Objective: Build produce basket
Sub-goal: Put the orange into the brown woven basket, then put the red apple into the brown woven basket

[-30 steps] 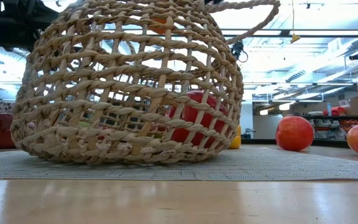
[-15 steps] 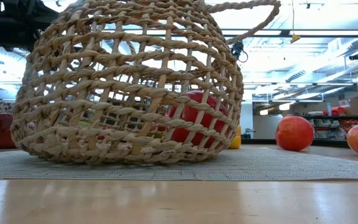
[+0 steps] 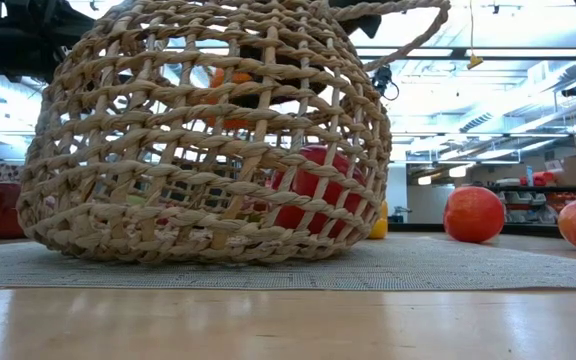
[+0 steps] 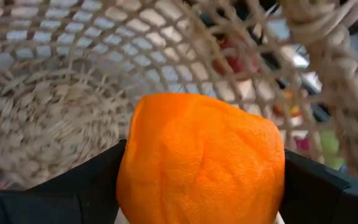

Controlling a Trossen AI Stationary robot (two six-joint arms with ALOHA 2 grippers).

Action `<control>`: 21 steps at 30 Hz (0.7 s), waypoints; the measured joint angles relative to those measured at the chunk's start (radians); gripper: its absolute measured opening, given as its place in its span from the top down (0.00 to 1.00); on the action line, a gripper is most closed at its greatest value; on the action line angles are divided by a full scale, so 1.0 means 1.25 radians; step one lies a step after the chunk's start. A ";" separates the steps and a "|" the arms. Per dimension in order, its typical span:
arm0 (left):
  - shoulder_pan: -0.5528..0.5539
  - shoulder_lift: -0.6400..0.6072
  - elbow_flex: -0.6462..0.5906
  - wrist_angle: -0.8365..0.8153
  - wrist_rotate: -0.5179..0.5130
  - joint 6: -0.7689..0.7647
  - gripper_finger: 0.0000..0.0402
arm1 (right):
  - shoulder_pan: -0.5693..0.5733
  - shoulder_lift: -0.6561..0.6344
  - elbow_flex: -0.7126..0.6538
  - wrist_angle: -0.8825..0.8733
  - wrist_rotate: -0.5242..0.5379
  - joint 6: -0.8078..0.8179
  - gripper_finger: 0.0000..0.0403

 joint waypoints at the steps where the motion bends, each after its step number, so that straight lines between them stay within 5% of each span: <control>1: 0.000 0.000 0.000 -0.001 0.001 0.000 0.03 | -0.002 0.000 0.000 -0.010 0.001 0.004 0.14; 15: 0.000 0.000 0.000 -0.001 0.001 0.000 0.03 | -0.032 -0.050 0.001 -0.062 -0.002 0.146 0.03; 21: 0.000 0.000 0.000 -0.002 0.001 0.000 0.03 | -0.036 -0.154 0.001 -0.050 0.088 0.129 0.02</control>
